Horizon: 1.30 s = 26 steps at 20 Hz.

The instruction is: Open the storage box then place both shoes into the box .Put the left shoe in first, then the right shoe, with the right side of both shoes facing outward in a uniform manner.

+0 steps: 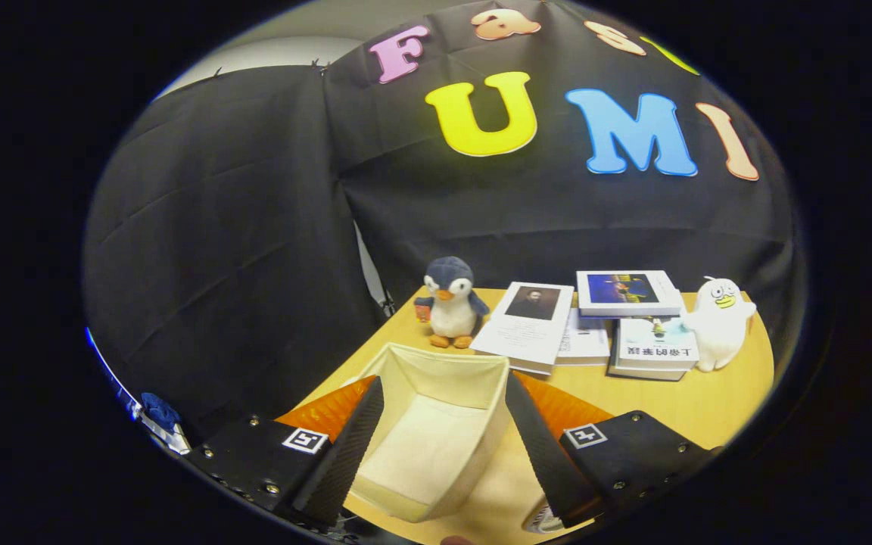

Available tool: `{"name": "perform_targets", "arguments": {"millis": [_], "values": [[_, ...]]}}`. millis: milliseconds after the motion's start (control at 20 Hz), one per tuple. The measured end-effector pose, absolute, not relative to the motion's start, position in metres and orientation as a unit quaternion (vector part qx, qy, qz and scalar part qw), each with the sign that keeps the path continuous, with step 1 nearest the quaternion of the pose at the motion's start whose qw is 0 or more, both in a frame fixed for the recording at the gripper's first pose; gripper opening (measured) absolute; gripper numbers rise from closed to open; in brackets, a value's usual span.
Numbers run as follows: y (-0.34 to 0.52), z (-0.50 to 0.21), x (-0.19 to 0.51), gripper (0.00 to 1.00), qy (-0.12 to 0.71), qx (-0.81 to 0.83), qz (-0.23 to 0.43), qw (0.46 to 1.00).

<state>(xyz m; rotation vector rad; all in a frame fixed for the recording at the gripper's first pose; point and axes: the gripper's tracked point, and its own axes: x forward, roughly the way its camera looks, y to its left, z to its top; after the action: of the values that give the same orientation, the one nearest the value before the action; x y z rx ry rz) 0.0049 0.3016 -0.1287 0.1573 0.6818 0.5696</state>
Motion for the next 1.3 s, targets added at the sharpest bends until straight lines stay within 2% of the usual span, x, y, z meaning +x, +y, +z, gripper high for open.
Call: {"name": "perform_targets", "arguments": {"millis": [650,1300], "values": [[0.170,-0.255,-0.001,0.98,0.413,0.105,0.165,0.890],[0.140,-0.353,-0.054,0.97,0.529,0.166,0.122,0.823]]}}
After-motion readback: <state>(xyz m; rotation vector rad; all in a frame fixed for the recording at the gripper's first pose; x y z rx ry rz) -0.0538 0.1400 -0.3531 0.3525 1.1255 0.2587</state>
